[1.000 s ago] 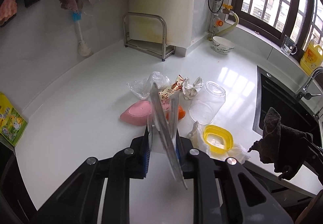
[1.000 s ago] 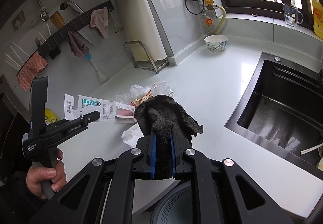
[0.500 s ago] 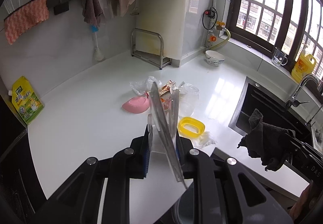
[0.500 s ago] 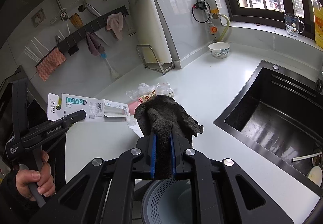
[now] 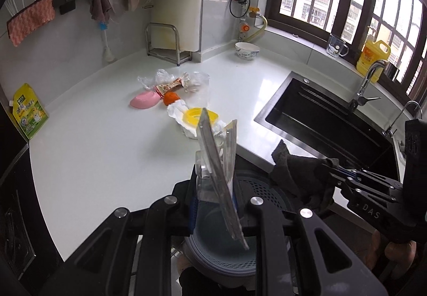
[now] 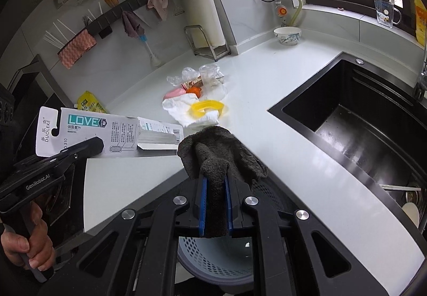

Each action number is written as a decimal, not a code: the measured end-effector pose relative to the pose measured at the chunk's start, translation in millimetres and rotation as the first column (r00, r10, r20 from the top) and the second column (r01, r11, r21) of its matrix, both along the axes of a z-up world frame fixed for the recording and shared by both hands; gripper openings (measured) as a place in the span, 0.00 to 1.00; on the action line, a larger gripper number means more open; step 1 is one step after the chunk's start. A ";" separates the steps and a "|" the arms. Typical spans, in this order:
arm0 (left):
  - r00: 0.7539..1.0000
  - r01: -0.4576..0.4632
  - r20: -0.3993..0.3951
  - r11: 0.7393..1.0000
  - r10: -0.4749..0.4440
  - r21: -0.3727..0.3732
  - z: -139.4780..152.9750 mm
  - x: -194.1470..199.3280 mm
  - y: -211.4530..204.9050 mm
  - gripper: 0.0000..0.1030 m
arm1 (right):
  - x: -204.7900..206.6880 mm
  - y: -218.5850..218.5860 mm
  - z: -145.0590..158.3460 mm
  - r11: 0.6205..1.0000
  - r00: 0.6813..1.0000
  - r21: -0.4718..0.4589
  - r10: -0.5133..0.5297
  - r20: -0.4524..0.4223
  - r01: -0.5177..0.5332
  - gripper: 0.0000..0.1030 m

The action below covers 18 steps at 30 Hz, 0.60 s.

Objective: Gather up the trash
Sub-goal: 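Carry both items to the bin and open both grippers to drop them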

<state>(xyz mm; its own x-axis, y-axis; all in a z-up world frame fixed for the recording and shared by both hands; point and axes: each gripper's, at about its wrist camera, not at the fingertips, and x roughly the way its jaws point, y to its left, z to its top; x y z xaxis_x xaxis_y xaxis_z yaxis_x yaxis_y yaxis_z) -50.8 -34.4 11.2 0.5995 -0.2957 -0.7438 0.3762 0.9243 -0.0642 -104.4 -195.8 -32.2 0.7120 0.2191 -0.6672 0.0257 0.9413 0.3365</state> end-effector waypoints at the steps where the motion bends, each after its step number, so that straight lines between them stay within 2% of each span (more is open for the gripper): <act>1: 1.000 0.009 -0.005 1.000 -0.009 0.002 -2.6 -5.3 -4.5 0.19 | -2.2 -0.3 -4.2 1.000 1.000 -0.001 0.008 -0.009 -0.008 0.11; 10: 0.995 0.072 -0.075 0.997 -0.068 0.041 -38.4 -22.8 -35.8 0.19 | -8.9 -3.6 -49.4 0.999 0.995 0.017 0.048 -0.090 -0.047 0.11; 15: 0.986 0.093 -0.139 0.995 -0.088 0.032 -73.6 -21.0 -44.8 0.19 | -2.1 -7.9 -83.3 0.998 0.988 0.025 0.056 -0.146 -0.053 0.11; 18: 0.980 0.090 -0.183 0.995 -0.079 0.052 -103.2 -15.4 -49.2 0.19 | 2.6 -10.1 -106.7 0.998 0.979 0.046 0.057 -0.194 -0.049 0.11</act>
<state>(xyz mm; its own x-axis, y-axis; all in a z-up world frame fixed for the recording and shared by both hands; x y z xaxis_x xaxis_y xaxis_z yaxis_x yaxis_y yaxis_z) -66.2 -83.6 -91.9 0.4284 -0.2918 -0.8552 0.4406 0.8937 -0.0843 -101.8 -205.9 -138.9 0.5561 0.2825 -0.7817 0.0451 0.9288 0.3678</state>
